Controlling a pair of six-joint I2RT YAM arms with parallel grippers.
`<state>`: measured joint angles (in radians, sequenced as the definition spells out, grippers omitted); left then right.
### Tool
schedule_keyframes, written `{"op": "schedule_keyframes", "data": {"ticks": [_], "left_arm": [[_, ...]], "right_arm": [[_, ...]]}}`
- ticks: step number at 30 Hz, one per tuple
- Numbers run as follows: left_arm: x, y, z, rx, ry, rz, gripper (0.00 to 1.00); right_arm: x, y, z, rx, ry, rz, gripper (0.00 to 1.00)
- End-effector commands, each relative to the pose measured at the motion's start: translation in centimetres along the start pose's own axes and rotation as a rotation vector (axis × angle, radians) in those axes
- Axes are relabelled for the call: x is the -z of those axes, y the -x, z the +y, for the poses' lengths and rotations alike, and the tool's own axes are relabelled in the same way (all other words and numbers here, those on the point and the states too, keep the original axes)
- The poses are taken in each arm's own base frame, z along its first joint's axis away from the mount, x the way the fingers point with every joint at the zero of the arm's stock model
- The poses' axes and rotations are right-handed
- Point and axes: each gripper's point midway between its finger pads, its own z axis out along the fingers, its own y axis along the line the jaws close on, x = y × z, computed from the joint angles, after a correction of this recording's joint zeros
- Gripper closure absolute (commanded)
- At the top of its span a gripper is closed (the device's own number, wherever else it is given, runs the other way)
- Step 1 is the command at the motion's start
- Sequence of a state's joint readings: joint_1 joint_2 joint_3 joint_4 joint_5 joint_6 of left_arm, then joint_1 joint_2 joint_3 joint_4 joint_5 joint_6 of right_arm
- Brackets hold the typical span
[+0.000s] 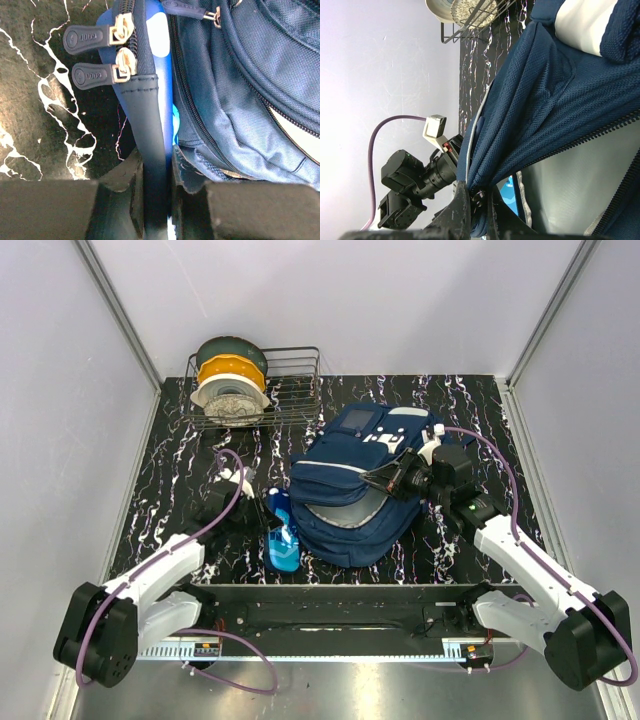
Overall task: Pack the student bag
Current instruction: Pick up the stationery from the center of the board.
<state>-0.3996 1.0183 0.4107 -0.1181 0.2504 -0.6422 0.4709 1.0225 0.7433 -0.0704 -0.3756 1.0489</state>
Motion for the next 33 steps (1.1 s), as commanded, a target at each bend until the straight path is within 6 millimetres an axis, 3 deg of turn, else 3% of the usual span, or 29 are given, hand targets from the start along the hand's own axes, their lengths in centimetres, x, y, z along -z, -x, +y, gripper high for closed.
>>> {"op": "schedule_keyframes", "data": {"ticks": [1,6,12,26,29,33], "left_arm": [[0.3,0.5,-0.9,-0.034,-0.022,-0.011,0.91],[1.5,1.1,-0.5,-0.045,0.022,-0.047,0.99],[3.9,2.8,-0.7,-0.077,0.069,-0.112,0.99],[8.9,6.1,-3.8,-0.126,0.039,-0.225,1.0],[10.0,6.6,-5.7,-0.166,-0.034,-0.23,1.0],[12.1,7.2,-9.9,-0.235,-0.207,-0.225,0.98]], "right_arm": [[1.1,0.8,4.6,0.052,0.171,-0.032,0.96],[1.0,0.7,4.4,0.05,0.161,-0.032,0.96],[0.9,0.6,3.7,0.039,0.146,-0.035,0.96],[0.9,0.4,3.3,0.04,0.136,-0.032,0.96],[1.1,0.6,3.8,0.05,0.152,-0.039,0.96],[1.4,1.1,4.1,0.059,0.157,-0.067,0.96]]}}
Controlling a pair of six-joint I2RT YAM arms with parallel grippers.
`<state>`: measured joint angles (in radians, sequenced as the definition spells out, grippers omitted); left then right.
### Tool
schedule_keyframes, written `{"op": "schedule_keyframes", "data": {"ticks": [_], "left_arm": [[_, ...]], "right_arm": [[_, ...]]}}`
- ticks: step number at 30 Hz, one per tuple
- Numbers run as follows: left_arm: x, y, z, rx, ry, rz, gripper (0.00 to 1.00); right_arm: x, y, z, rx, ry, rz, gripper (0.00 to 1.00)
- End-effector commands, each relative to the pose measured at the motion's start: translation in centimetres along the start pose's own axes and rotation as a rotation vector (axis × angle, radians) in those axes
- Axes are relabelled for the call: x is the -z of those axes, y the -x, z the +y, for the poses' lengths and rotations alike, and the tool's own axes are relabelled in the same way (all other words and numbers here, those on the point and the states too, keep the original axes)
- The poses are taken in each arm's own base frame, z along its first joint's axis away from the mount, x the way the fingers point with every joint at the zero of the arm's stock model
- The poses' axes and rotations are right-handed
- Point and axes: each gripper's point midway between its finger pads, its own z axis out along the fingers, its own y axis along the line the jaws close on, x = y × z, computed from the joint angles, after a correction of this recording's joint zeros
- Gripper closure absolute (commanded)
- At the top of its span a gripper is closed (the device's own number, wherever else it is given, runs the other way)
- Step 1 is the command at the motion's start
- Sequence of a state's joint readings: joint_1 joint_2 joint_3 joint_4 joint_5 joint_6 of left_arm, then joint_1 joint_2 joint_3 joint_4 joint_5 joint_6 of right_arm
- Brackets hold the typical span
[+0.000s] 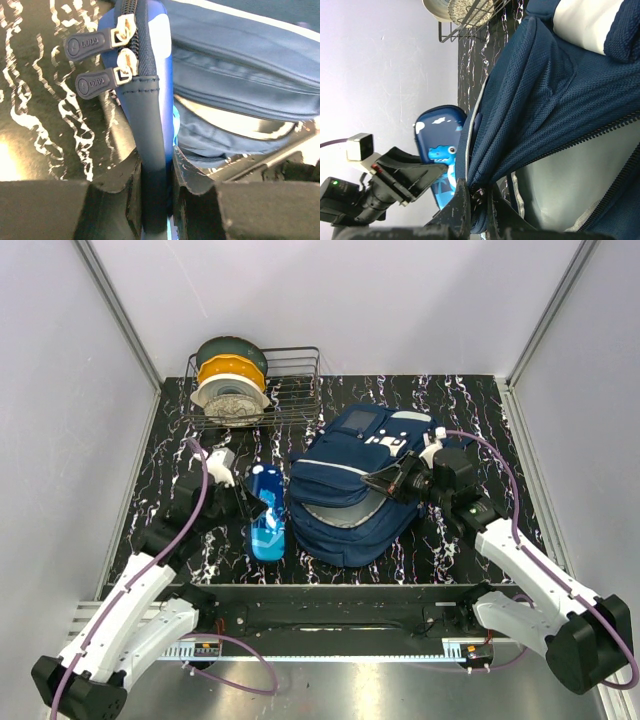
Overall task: Pack the student bag
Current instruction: Pick up the stationery from the center of the board, then place the stationery in the student bag.
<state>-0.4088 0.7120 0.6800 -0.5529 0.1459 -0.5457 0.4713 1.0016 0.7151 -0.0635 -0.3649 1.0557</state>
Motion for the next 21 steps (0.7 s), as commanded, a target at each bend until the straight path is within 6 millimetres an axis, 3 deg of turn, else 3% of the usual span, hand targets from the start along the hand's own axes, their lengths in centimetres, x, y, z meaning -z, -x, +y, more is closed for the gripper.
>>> {"op": "schedule_keyframes", "data": {"ticks": [1,5,7,12,16,21], "left_arm": [[3.3,3.0,-6.8,-0.105,-0.299,-0.046,0.98],[6.2,2.7,-11.6,-0.165,-0.584,-0.027,0.97],[7.4,1.0,-12.9,-0.187,-0.715,0.043,0.94],[8.2,-2.9,-13.0,-0.195,-0.863,0.185,0.94],[9.9,-4.3,-14.0,-0.152,-1.006,0.235,0.95],[10.2,-6.7,-14.2,-0.146,-1.064,0.325,0.95]], "right_arm": [[1.1,1.3,4.6,0.065,0.159,-0.061,0.96],[1.0,1.5,4.3,0.089,0.125,-0.063,0.97],[1.3,1.7,4.2,0.102,0.084,-0.059,0.97],[2.2,3.2,4.9,0.148,0.074,-0.146,0.97],[2.1,3.7,5.9,0.17,0.105,-0.161,0.97],[1.8,4.2,7.7,0.167,0.195,-0.183,0.97]]}}
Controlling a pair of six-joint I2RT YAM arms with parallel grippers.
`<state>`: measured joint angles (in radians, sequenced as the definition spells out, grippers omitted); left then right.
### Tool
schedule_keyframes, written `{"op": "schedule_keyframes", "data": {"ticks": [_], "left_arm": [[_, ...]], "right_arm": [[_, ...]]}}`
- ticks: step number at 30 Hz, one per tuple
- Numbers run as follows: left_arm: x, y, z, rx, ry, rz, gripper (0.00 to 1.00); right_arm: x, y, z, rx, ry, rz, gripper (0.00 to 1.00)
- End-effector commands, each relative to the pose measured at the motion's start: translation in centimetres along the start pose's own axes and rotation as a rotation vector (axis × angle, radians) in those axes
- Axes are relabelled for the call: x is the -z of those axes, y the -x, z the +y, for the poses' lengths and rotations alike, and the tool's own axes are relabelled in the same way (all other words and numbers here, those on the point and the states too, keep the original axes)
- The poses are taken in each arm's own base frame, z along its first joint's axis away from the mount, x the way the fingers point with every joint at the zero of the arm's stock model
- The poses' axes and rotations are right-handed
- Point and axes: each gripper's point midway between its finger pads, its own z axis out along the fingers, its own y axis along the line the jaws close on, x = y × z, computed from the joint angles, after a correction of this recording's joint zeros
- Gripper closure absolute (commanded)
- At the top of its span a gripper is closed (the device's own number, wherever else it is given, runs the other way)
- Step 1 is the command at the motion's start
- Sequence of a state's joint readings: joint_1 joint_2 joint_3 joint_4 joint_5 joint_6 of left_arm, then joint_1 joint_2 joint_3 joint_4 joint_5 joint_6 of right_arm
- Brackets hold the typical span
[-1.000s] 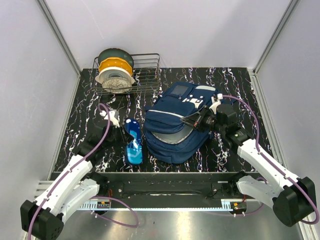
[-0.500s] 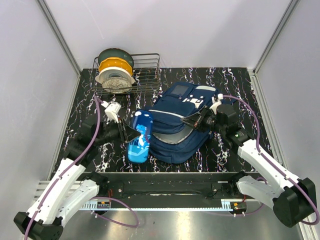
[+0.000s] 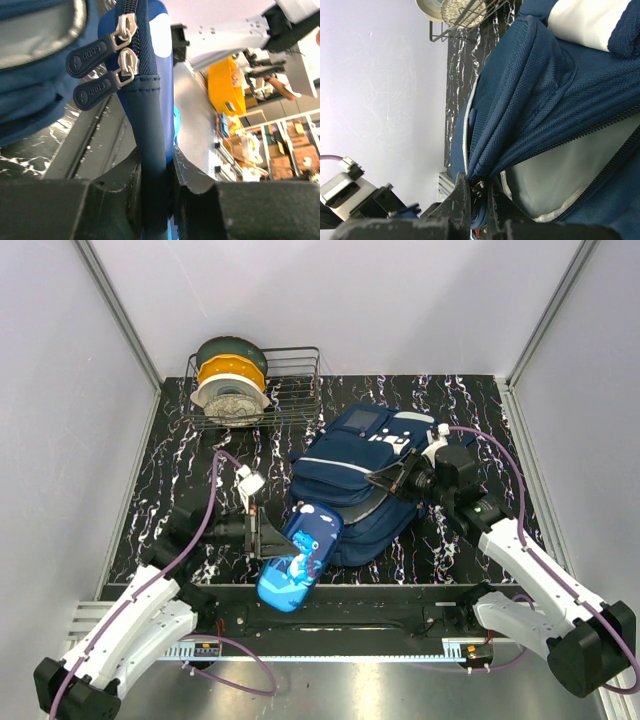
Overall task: Pack the student bag
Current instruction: Place the stationery in the student bag.
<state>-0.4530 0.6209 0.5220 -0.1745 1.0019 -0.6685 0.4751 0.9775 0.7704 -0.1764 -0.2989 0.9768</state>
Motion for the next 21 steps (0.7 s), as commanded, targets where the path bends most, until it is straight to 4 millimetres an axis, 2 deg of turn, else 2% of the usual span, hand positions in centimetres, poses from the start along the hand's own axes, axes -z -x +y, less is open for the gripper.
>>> {"op": "schedule_keyframes", "data": {"ticks": [1,4,8,11,12,13,16,17,19,21], "left_arm": [[-0.1,-1.0,-3.8,-0.075,-0.185,0.068,0.94],[-0.6,-2.0,-3.6,-0.049,-0.185,0.095,0.92],[-2.0,-3.0,-1.9,0.018,-0.16,0.127,0.92],[-3.5,-1.7,0.3,0.09,-0.096,0.068,0.93],[-3.9,-1.3,0.4,0.109,-0.108,0.055,0.94],[-4.7,-0.1,0.1,0.135,-0.145,0.022,0.94],[-6.2,1.1,1.8,0.201,-0.109,-0.02,0.94],[-6.6,2.2,2.0,0.194,-0.093,-0.051,0.94],[-7.4,2.7,2.8,0.22,-0.075,-0.053,0.94],[-7.9,3.6,2.6,0.215,-0.087,-0.066,0.94]], "right_arm": [[1.1,4.1,7.7,0.096,0.26,-0.16,0.98],[1.1,4.6,7.8,0.126,0.238,-0.172,0.98],[2.1,5.7,8.7,0.169,0.232,-0.222,0.98],[2.7,5.7,8.7,0.19,0.215,-0.225,0.98],[2.8,5.7,8.8,0.192,0.217,-0.225,0.98],[3.0,5.6,8.9,0.199,0.225,-0.224,0.98],[3.4,5.2,9.2,0.206,0.25,-0.216,0.98],[3.4,5.1,9.3,0.207,0.254,-0.212,0.98],[3.8,4.9,9.4,0.213,0.267,-0.208,0.98],[4.0,4.8,9.5,0.214,0.273,-0.21,0.98]]}}
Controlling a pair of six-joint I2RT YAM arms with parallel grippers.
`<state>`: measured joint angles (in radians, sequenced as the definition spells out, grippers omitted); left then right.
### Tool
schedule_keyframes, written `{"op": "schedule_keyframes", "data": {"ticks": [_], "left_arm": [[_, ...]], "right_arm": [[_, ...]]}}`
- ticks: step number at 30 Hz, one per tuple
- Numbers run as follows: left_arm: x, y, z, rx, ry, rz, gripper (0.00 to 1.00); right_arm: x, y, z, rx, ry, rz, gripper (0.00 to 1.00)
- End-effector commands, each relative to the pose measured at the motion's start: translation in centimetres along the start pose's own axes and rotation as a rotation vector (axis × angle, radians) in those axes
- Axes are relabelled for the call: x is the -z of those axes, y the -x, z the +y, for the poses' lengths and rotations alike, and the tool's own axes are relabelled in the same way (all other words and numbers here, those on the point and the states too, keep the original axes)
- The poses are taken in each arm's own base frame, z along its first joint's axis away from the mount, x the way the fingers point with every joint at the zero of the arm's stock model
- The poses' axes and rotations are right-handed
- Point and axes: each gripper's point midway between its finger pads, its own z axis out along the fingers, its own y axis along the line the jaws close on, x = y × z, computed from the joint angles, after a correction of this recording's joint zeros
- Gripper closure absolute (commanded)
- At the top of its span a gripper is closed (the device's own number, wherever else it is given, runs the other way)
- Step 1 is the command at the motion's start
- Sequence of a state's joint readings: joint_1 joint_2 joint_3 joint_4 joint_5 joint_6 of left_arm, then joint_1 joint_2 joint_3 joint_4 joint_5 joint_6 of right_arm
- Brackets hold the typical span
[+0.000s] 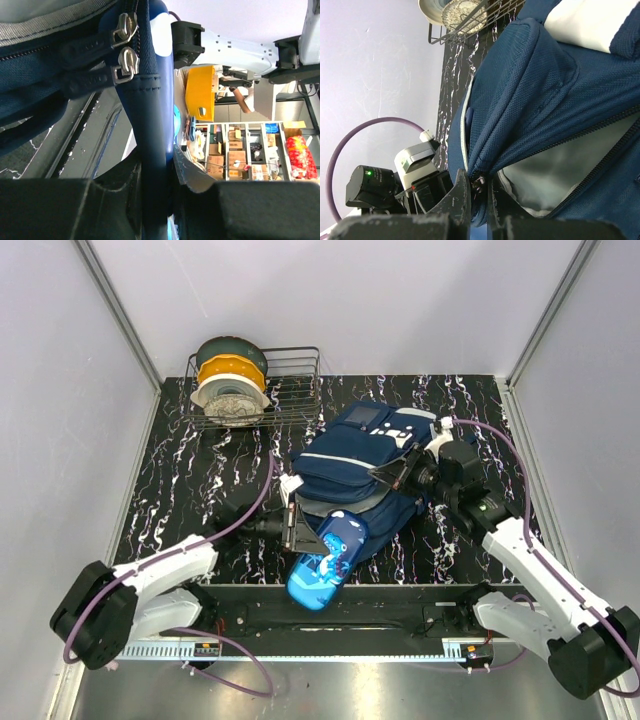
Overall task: Pack the student bag
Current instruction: Place the stationery in the student bag.
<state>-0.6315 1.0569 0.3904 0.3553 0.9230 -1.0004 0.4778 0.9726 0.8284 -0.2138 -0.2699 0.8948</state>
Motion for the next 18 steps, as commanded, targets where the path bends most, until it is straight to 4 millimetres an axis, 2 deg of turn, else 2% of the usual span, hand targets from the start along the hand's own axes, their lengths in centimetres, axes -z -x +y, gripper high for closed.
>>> {"op": "schedule_keyframes", "data": {"ticks": [1,3,7,11,15,18], "left_arm": [[-1.1,5.7,-4.0,-0.114,-0.102,-0.182,0.95],[-1.1,7.1,-3.8,-0.112,-0.082,-0.26,0.96],[-0.5,9.9,-4.6,-0.109,-0.093,-0.417,0.98],[-0.1,11.2,-6.1,-0.106,-0.16,-0.485,0.98],[0.4,12.8,-3.8,-0.015,-0.103,-0.612,0.99],[1.5,14.2,-4.1,0.013,-0.137,-0.729,0.98]], "right_arm": [[3.5,4.3,8.0,0.125,0.267,-0.184,0.98],[3.6,4.1,7.9,0.127,0.267,-0.178,0.98],[4.1,3.5,7.4,0.118,0.26,-0.168,0.98],[4.4,3.0,7.0,0.104,0.256,-0.157,0.98],[4.9,2.6,7.4,0.106,0.282,-0.145,0.98],[5.1,2.2,7.5,0.105,0.295,-0.127,0.98]]}}
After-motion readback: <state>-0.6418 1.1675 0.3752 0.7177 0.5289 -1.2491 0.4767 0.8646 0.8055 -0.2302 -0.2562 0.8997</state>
